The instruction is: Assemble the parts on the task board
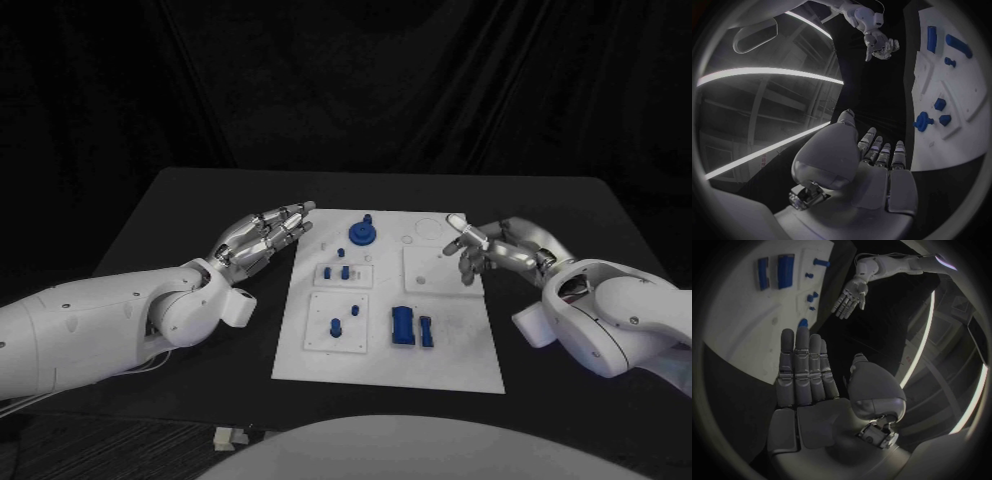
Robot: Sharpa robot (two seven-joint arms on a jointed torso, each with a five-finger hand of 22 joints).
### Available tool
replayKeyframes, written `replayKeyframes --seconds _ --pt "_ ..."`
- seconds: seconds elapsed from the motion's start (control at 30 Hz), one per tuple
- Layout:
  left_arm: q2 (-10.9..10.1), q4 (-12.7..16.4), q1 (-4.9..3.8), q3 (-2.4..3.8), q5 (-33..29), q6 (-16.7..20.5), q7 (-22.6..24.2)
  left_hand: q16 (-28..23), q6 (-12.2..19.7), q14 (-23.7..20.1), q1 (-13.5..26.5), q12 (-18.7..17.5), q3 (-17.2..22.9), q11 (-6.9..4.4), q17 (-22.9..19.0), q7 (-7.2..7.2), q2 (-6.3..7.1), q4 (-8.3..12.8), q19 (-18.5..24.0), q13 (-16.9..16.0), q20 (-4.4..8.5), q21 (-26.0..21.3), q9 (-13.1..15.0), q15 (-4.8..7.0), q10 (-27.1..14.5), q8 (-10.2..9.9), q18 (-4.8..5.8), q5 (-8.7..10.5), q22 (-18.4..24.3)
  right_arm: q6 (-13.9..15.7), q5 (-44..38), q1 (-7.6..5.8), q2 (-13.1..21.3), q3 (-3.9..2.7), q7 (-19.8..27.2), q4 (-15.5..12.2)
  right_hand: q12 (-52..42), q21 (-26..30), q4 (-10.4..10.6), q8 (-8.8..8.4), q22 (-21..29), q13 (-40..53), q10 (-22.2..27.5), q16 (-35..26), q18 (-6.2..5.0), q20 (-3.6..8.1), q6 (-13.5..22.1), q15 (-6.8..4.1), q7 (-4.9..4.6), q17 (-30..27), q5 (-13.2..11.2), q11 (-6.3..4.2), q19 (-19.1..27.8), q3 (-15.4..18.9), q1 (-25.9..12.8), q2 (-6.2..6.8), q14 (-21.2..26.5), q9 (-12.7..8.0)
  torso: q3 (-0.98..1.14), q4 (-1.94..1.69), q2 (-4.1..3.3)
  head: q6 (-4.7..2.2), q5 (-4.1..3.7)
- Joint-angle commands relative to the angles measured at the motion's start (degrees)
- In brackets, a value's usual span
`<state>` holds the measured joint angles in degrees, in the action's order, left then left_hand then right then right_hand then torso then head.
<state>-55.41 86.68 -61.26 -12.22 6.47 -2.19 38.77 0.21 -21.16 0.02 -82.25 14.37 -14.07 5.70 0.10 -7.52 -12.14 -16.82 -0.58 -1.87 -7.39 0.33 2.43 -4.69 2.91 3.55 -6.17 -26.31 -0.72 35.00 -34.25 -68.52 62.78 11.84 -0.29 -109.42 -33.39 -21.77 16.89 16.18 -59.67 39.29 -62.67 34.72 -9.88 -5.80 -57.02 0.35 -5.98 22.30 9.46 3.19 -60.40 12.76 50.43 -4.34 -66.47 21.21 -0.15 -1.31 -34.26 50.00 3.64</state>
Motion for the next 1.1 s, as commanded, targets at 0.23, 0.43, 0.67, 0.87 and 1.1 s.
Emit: replayKeyframes --seconds 0.23,0.43,0.67,0.87,1.1 --pt "1.71 0.59 -0.88 0.04 -0.24 5.22 9.66 -0.21 0.82 -0.02 1.28 -1.5 -0.99 -2.19 -0.1 1.87 0.09 0.04 0.41 0.13 2.04 -0.17 -0.18 2.5 -0.52 -0.48 -0.98 1.26 0.5 -0.89 13.3 1.61 -0.78 0.0 28.96 4.03 22.96 19.33 0.14 -9.14 33.3 -21.23 32.84 -27.61 3.3 -5.83 14.21 7.83 0.33 -16.87 -4.47 5.37 44.19 -4.81 1.19 9.11 40.19 -9.12 0.0 0.38 0.64 0.0 0.12" --pt "2.24 0.19 -0.96 0.03 -0.24 5.8 9.94 -0.21 1.44 -0.02 1.15 -2.18 -1.01 -2.84 -0.1 2.48 0.07 0.08 0.47 0.2 2.39 -0.22 -0.24 3.03 -0.98 -0.86 -1.16 0.94 0.57 -3.33 14.4 2.81 -1.33 0.01 31.69 5.57 26.08 21.24 0.17 -11.28 55.28 -27.95 48.3 -32.56 2.41 -5.13 21.59 3.59 5.85 -20.48 -4.23 1.13 59.41 -4.92 2.04 9.34 57.85 -12.69 0.18 0.47 0.63 0.0 0.37" --pt "2.36 -0.2 -0.8 -0.02 0.0 5.01 0.05 -0.21 7.26 -0.02 25.33 -5.57 3.63 -5.7 -0.1 7.52 3.72 5.09 0.58 1.87 7.39 -0.33 -2.43 4.69 -2.91 -3.55 1.47 8.64 0.72 -1.88 13.09 2.93 -1.74 0.04 29.23 6.17 27.59 21.77 -4.95 -16.18 59.67 -33.0 55.97 -34.72 4.13 -1.24 37.14 -0.35 5.98 -22.3 -9.46 -3.19 60.4 -7.24 -13.99 4.34 66.47 -17.15 0.15 0.37 0.58 -0.01 0.02" --pt "2.93 0.03 -0.67 0.81 -0.44 7.81 -0.56 -0.21 9.93 -0.02 36.5 -7.47 5.74 -5.7 -0.1 7.52 5.33 7.19 0.58 1.87 7.39 -0.33 -2.43 4.69 -2.91 -3.55 1.49 11.9 0.72 -0.43 15.89 3.65 -3.9 -1.53 29.34 7.93 33.39 21.77 -16.89 -16.18 59.67 -39.29 62.67 -34.72 9.88 5.8 50.92 -0.35 5.98 -22.3 -9.46 -3.19 60.4 -12.76 -39.05 4.34 66.47 -21.21 0.15 0.46 0.8 -1.41 -0.31" --pt "4.61 0.74 -0.29 3.28 -1.75 16.14 -2.38 -0.21 12.65 -0.02 47.37 -9.13 7.76 -5.7 -0.1 7.52 6.94 9.43 0.58 1.87 7.39 -0.33 -2.43 4.69 -2.91 -3.55 6.17 15.33 0.72 3.9 24.21 5.79 -10.33 -6.2 29.68 13.16 33.39 21.77 -16.89 -16.18 59.67 -39.29 62.67 -34.72 9.88 5.8 57.02 -0.35 5.98 -22.3 -9.46 -3.19 60.4 -12.76 -50.43 4.34 66.47 -21.21 0.15 0.71 1.47 -5.59 -1.29"
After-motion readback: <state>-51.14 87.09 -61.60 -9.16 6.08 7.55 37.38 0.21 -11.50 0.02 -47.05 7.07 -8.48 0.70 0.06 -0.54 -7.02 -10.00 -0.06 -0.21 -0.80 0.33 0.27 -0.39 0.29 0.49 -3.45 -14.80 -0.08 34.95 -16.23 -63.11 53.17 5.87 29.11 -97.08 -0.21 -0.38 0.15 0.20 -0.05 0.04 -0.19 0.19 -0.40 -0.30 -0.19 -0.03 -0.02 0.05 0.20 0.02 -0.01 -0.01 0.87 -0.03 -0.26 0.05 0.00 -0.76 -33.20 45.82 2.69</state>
